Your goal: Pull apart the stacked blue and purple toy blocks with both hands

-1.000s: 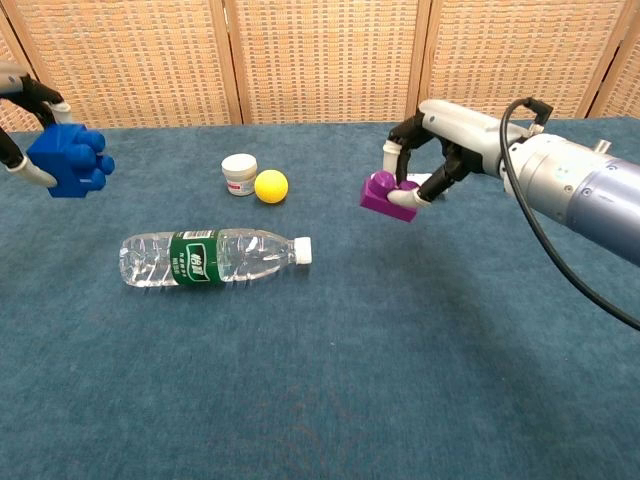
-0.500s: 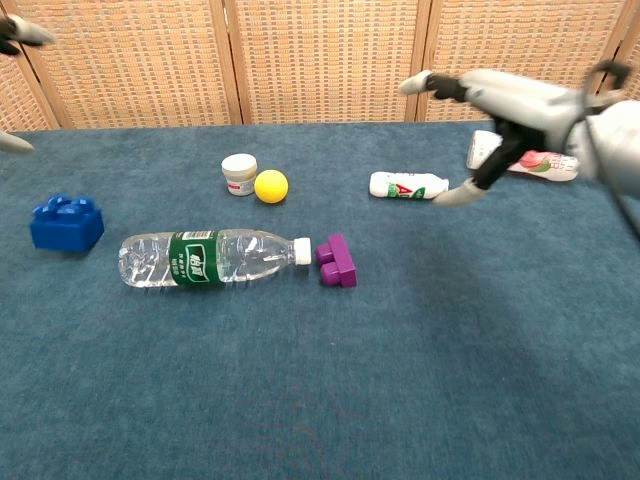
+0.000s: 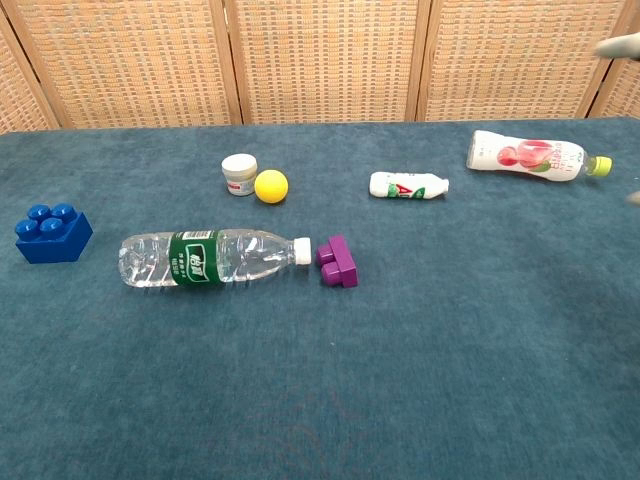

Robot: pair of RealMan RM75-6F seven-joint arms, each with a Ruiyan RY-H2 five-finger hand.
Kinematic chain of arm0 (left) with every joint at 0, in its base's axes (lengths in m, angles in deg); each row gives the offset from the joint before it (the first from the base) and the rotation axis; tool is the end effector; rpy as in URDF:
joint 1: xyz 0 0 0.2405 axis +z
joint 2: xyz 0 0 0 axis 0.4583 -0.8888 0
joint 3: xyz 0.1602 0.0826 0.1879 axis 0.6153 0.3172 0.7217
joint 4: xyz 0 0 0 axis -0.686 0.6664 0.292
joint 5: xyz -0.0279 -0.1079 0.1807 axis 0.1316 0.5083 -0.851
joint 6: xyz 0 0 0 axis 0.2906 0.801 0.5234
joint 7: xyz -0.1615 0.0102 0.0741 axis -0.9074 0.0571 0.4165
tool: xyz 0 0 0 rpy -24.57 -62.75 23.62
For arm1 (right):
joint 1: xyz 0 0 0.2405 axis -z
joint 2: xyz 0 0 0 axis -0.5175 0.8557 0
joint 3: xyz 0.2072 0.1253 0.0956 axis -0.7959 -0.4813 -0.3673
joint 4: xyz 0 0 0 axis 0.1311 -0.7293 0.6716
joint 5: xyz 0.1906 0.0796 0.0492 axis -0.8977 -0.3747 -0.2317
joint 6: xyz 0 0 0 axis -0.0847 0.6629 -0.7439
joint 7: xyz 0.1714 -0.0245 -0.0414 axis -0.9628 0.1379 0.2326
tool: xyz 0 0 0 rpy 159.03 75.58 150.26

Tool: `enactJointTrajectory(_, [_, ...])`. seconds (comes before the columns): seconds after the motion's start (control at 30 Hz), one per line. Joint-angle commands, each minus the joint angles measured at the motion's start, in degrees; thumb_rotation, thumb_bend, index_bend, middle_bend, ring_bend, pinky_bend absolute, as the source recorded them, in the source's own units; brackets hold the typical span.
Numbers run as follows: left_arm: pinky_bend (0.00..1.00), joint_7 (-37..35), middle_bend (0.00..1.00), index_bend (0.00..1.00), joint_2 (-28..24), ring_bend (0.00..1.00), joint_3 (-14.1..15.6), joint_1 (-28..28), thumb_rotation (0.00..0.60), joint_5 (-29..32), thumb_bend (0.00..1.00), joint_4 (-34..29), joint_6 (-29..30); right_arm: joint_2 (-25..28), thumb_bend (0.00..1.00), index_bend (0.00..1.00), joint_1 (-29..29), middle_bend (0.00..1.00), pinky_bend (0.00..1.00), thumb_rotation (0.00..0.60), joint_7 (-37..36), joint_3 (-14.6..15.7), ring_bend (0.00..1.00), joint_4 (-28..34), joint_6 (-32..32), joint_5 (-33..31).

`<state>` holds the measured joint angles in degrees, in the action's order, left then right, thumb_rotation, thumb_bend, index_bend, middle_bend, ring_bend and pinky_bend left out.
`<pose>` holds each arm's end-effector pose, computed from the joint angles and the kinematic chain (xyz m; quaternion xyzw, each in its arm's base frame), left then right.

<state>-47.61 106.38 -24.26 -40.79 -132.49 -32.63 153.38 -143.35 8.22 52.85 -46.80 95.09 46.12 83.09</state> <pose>-0.2983 0.2427 0.1706 -0.5249 -0.4315 -0.4202 0.6014 -0.2378 -0.2960 0.1039 0.6543 -0.3018 0.4990 0.4814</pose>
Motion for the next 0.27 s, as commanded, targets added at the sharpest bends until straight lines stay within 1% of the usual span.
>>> enactJointTrajectory(0.03, [0.0, 1.2, 0.0, 0.0, 1.28, 0.0, 1.98, 3.84, 0.6, -3.34, 0.0, 1.33, 4.27, 2.7, 0.0, 0.0, 5.91, 0.0, 0.0, 0.6, 1.89, 3.56, 0.0, 1.16, 4.43, 2.19])
enactJointTrajectory(0.13, [0.0, 0.72, 0.0, 0.0, 1.07, 0.0, 2.69, 5.69, 0.6, -5.48, 0.0, 1.36, 5.81, 4.33, 0.0, 0.0, 8.23, 0.0, 0.0, 0.6, 3.81, 4.56, 0.0, 4.85, 5.14, 1.72])
enactJointTrajectory(0.27, [0.0, 1.03, 0.0, 0.0, 1.14, 0.0, 2.65, 6.81, 0.6, -7.19, 0.0, 2.17, 6.01, 5.34, 0.0, 0.0, 10.04, 0.0, 0.0, 0.6, 6.25, 4.52, 0.0, 7.3, 5.77, 1.55])
